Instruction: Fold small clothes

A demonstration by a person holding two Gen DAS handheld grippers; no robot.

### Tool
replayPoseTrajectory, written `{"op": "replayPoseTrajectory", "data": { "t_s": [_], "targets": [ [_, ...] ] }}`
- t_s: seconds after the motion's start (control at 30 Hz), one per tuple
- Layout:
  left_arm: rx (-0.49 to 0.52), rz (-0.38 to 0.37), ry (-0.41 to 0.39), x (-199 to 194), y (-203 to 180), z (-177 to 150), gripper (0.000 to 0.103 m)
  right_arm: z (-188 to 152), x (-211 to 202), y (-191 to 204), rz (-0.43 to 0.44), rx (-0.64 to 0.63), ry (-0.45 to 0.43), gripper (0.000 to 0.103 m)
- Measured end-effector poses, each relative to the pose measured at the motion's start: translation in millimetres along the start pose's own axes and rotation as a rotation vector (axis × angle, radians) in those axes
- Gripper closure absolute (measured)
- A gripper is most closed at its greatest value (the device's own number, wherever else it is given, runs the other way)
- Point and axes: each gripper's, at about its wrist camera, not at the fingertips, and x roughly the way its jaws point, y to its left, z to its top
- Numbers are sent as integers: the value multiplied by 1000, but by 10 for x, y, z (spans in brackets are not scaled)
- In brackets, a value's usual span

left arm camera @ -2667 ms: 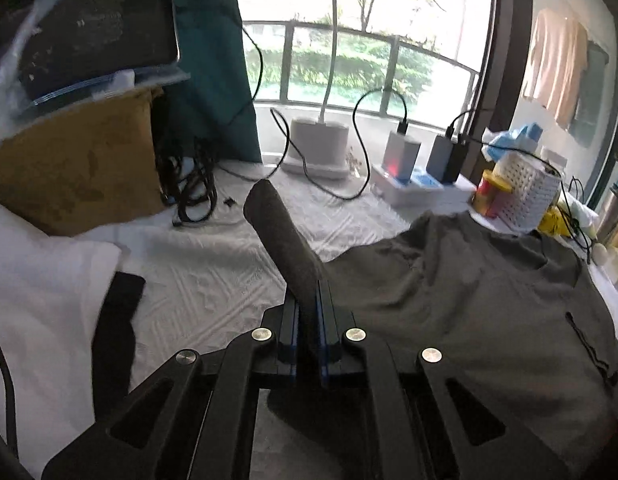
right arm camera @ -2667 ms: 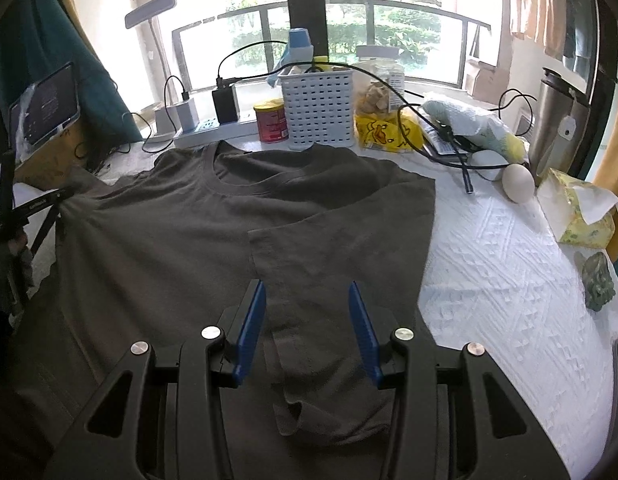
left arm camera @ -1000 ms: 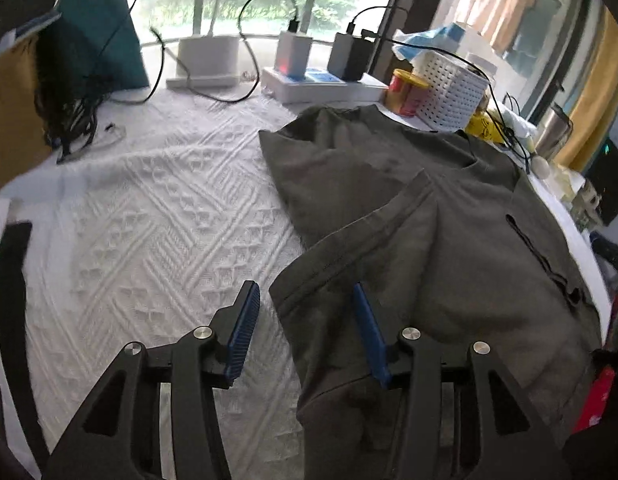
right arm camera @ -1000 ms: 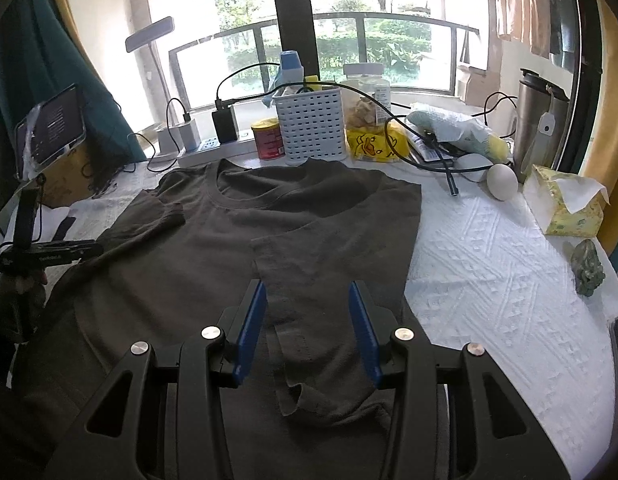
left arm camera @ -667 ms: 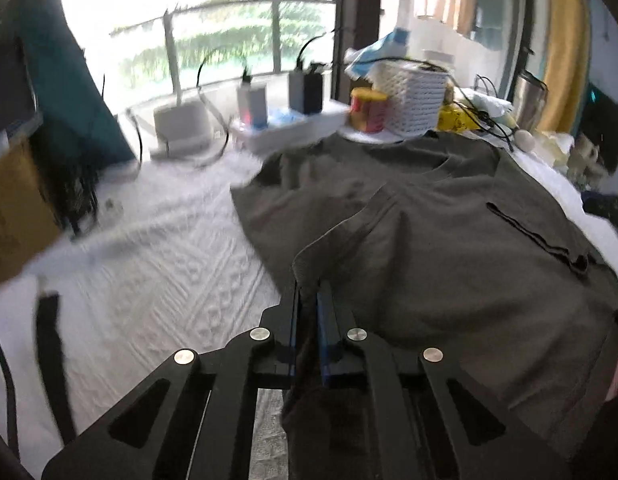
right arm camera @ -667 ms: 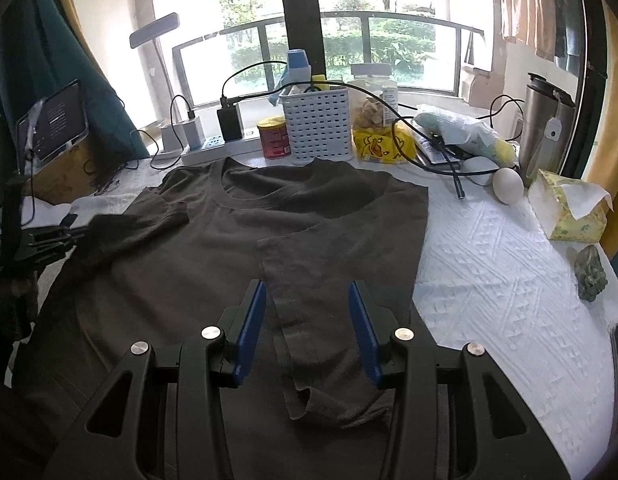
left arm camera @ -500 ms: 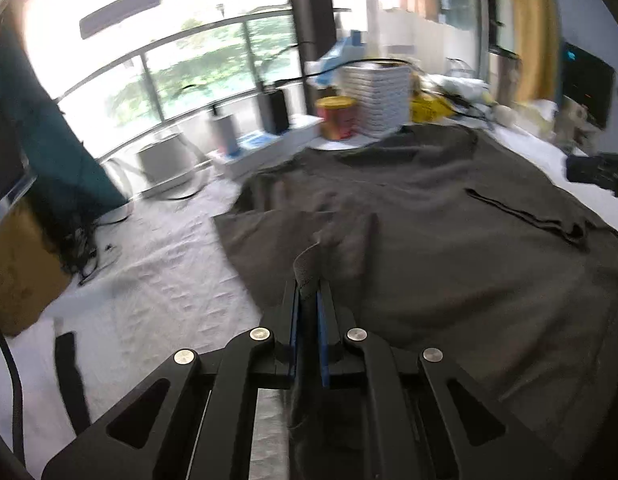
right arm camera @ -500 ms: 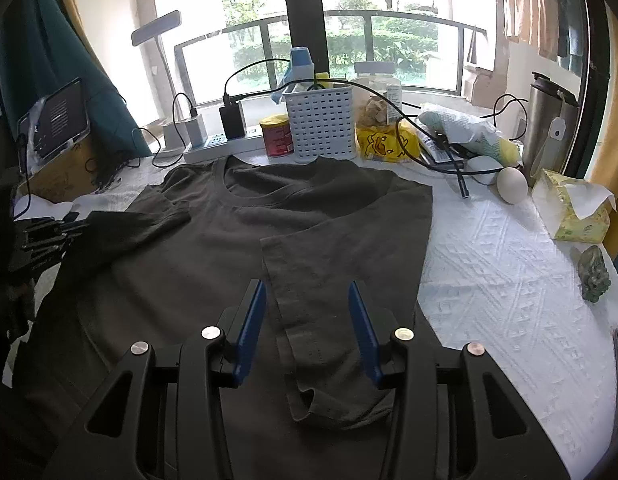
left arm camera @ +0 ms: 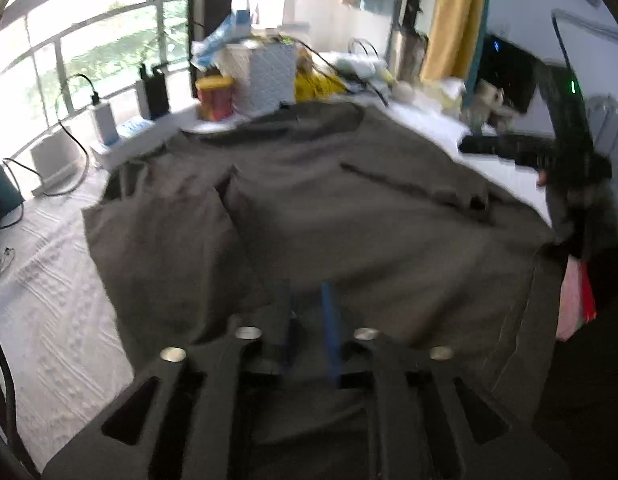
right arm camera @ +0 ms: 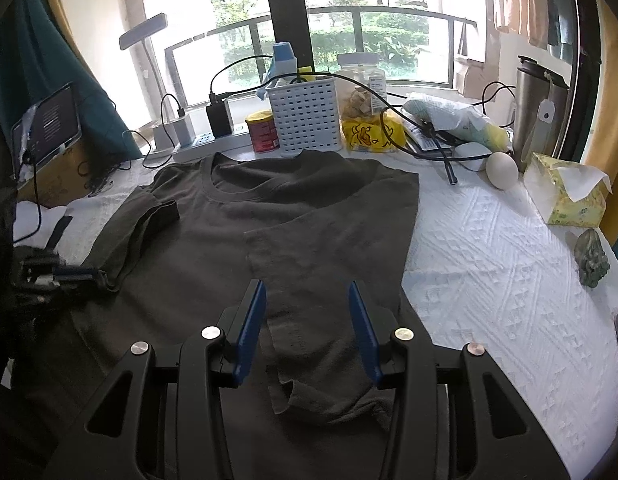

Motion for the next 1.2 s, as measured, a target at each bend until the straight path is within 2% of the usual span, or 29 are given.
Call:
{"op": "replayPoseTrajectory", "data": {
  "t_s": [0.03,0.07,0.13,0.2,0.4,0.47,0.5,0.53,0.57,0.8,0.93,1.0,1.07,1.13,1.2],
  "targets": [
    [-9,15,-12,-16,38,32,60,-2,1,-5,0,1,0,60],
    [-19,38,-19,-26,85,55,58,-5,1,-12,-1,2,0,60],
    [-35,77,7,25,191,78,58,-8,4,-31,-1,6,0,60],
    [-46,81,46,86,250,57,58,-13,5,-53,-2,10,0,60],
    [-48,7,118,207,221,-108,58,-20,35,-111,-9,24,8,60],
    [-39,5,148,280,186,-169,63,-16,49,-105,-4,23,10,60],
    [-27,12,129,262,165,-175,68,-14,56,-96,-1,20,11,60],
    [-32,5,134,259,163,-169,89,-12,61,-87,1,18,11,60],
    [-37,-6,132,240,161,-165,96,-11,63,-80,3,17,12,60],
    [43,-84,115,40,55,-117,96,-21,41,-130,-10,24,10,60],
    [38,-94,185,125,106,-164,96,-28,40,-187,0,44,20,60],
    [34,-62,212,197,125,-177,88,-34,49,-194,-6,45,26,60],
    [29,-76,197,187,110,-158,69,-38,56,-191,-6,42,33,60],
    [23,-94,179,164,96,-131,63,-43,61,-179,-12,35,38,60],
    [7,-113,165,152,94,-102,63,-50,89,-177,-32,25,48,60]
  ]
}}
